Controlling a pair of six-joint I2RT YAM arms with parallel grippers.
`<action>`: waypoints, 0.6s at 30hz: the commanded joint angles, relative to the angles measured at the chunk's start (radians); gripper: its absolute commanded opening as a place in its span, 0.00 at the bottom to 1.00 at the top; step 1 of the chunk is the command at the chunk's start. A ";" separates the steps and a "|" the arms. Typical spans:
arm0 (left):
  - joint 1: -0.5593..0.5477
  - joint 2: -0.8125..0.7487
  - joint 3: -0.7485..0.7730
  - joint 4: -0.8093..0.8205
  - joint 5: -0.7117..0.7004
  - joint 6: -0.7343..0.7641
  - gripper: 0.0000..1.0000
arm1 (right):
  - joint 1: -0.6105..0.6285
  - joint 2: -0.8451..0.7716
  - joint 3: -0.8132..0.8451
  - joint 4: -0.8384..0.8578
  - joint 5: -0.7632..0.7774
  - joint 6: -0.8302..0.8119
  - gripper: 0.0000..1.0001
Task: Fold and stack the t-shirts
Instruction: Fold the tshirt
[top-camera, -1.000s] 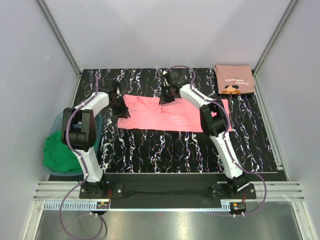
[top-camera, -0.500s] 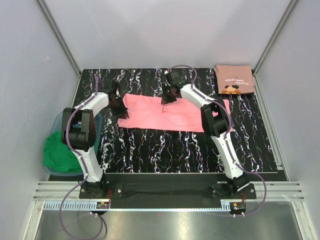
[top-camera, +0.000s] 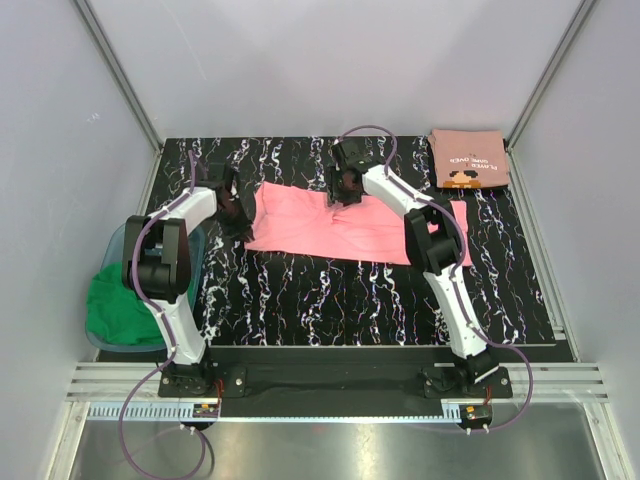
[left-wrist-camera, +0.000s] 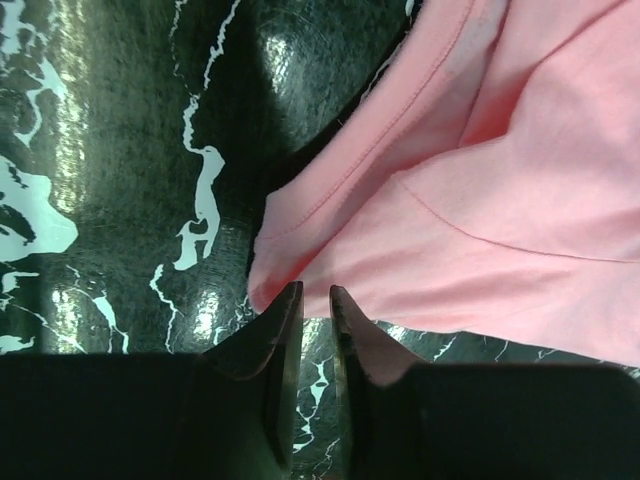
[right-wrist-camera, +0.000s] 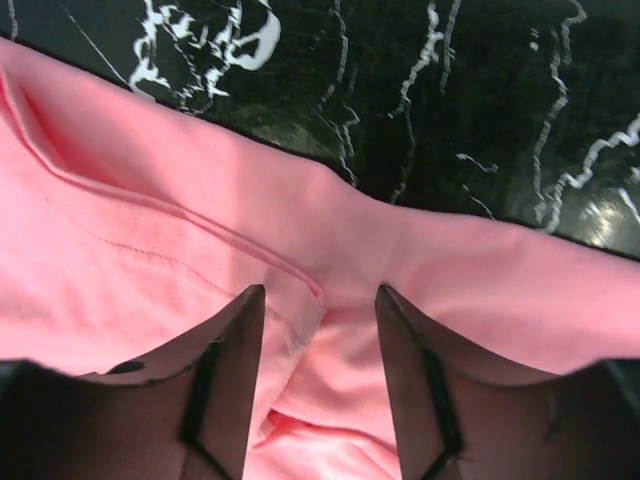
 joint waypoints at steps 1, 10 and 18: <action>0.004 -0.087 0.005 0.011 -0.052 0.029 0.21 | -0.011 -0.099 0.053 -0.072 0.072 -0.055 0.58; -0.095 -0.266 0.039 0.017 -0.126 -0.043 0.51 | -0.038 -0.306 -0.098 -0.279 0.196 -0.152 0.93; -0.283 -0.132 0.192 -0.095 -0.348 -0.526 0.90 | -0.058 -0.581 -0.286 -0.374 0.176 -0.100 1.00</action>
